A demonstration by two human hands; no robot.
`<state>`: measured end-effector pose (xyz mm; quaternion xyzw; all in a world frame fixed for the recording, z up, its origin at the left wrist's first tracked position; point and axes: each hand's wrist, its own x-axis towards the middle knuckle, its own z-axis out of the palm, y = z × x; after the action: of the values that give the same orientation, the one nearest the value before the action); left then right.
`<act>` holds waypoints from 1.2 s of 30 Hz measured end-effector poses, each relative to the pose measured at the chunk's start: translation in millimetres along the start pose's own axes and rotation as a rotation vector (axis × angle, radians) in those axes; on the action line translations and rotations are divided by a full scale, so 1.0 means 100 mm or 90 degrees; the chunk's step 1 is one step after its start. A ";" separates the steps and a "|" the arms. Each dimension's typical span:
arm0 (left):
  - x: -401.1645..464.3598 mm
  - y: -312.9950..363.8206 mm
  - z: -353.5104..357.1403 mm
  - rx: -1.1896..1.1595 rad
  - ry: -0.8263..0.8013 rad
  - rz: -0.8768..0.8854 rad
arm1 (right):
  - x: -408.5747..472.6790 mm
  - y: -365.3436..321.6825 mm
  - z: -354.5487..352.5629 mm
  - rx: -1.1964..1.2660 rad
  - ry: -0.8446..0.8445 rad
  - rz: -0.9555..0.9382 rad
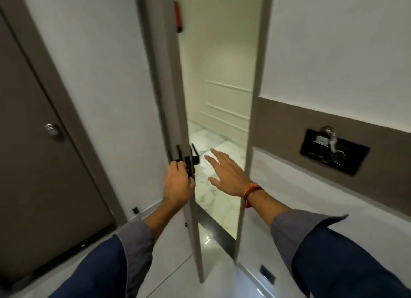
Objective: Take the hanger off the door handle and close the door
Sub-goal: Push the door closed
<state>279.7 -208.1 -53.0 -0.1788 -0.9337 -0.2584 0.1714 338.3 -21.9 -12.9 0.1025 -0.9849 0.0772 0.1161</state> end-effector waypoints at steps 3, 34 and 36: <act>0.22 -0.51 -0.10 0.022 -0.049 -0.024 | 0.45 -0.31 -0.03 -0.023 0.065 -0.054; 2.20 -0.35 1.66 0.033 -0.191 0.452 | 1.59 1.16 -0.34 -0.623 0.280 0.281; 2.30 -0.22 1.75 0.044 -0.203 0.459 | 1.66 1.22 -0.44 -0.639 0.267 0.327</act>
<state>28.5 -74.3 -108.3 -0.5272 -0.8341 -0.1194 0.1097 163.1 73.3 54.2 -0.2236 -0.8504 -0.3528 0.3200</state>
